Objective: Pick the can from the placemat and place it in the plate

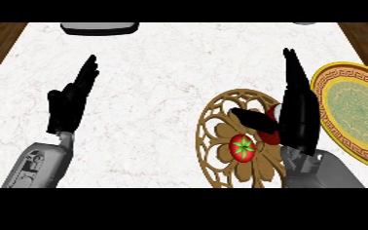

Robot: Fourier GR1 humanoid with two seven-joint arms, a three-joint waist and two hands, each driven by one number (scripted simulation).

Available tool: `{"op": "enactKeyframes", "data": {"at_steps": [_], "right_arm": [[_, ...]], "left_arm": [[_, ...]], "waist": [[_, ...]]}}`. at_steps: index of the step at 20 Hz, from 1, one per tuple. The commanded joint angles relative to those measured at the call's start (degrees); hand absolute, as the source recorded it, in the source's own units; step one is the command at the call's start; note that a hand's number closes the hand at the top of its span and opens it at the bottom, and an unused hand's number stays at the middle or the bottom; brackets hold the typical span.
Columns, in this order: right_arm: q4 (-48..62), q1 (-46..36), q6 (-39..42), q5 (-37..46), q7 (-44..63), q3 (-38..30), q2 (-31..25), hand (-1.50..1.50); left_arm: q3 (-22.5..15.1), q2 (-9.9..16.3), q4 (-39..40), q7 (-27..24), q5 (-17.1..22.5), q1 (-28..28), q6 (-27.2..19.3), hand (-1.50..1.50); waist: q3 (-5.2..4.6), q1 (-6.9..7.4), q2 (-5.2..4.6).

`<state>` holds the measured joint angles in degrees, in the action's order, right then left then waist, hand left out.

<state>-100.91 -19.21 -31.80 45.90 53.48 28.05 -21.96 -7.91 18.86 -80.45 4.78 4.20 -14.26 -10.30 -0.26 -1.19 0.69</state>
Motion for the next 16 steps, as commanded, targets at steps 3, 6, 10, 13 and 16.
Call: {"op": "enactKeyframes", "data": {"at_steps": [3,6,10,13,16], "right_arm": [[-11.77,-1.75,22.79,-2.57,17.56,-1.34,-5.52,-1.5],[-11.47,-1.0,29.28,-6.63,22.64,-0.7,-4.89,-1.5],[-16.59,-0.43,36.35,-13.6,26.9,-4.63,-8.07,-1.5],[-14.53,-2.05,39.12,-18.41,28.65,-6.64,-7.94,-1.5],[-12.75,-3.36,39.22,-20.34,30.14,-7.9,-7.0,-1.5]], "left_arm": [[0.67,0.64,-1.03,0.52,0.19,1.2,0.4,0.0],[1.13,0.44,-1.14,-0.34,0.07,1.04,0.07,0.0],[0.41,0.46,-1.33,-0.57,-0.55,1.93,0.7,0.0],[-0.94,-1.55,-1.76,0.96,-1.99,0.48,-1.24,0.0],[1.2,0.91,-0.66,1.88,-0.24,-1.3,1.81,0.0]], "waist": [[-0.07,-0.32,0.32],[-0.04,0.25,0.0],[0.05,-0.1,-0.11],[0.08,0.54,-0.38],[0.11,0.99,-0.58]]}}
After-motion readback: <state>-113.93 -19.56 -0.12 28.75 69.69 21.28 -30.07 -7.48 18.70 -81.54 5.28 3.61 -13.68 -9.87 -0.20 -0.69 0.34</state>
